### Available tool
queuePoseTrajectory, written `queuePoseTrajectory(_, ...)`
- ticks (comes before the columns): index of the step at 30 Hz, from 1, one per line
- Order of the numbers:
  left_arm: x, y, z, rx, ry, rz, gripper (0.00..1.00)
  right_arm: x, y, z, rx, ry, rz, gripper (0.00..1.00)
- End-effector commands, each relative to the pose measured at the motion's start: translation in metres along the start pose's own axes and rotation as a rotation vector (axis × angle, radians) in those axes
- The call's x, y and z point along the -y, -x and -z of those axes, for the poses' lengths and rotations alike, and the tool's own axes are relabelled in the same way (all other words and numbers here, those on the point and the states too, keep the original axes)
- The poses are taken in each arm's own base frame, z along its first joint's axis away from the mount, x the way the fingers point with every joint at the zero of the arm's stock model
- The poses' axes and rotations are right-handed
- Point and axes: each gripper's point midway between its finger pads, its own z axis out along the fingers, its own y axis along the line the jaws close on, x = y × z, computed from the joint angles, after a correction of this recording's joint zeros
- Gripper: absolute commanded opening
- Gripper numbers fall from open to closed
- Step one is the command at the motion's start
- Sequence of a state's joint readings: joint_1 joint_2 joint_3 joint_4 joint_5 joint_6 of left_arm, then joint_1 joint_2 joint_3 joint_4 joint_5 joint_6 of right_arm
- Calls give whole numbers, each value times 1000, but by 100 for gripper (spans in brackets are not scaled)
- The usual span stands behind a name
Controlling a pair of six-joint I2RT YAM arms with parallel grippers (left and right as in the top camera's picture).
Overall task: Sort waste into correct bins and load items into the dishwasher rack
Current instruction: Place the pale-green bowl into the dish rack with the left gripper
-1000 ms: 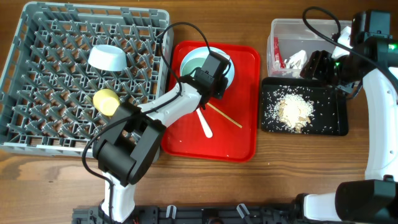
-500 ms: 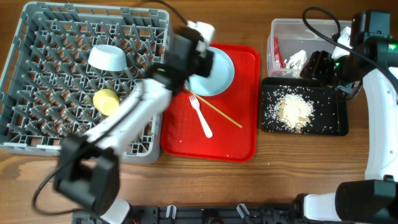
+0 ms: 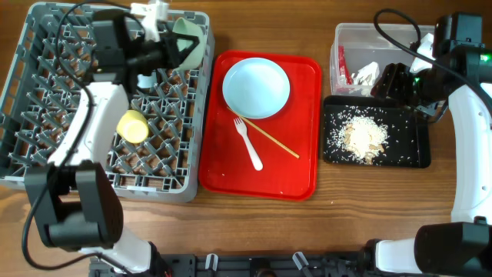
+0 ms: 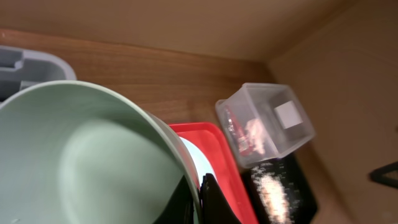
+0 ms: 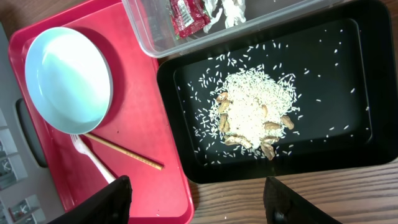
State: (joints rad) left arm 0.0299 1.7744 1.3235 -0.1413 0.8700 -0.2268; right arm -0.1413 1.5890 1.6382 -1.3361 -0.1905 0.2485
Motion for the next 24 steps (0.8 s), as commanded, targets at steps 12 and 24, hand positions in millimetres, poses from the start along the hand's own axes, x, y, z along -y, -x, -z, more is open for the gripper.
queuePoseTrajectory(12,-6,4,18,-10,-167,98,4,-3,3,7,21,18,14,68)
queuePoseTrajectory(24,-56,14,-11,77,-120,188,4,-3,2,7,15,17,12,68)
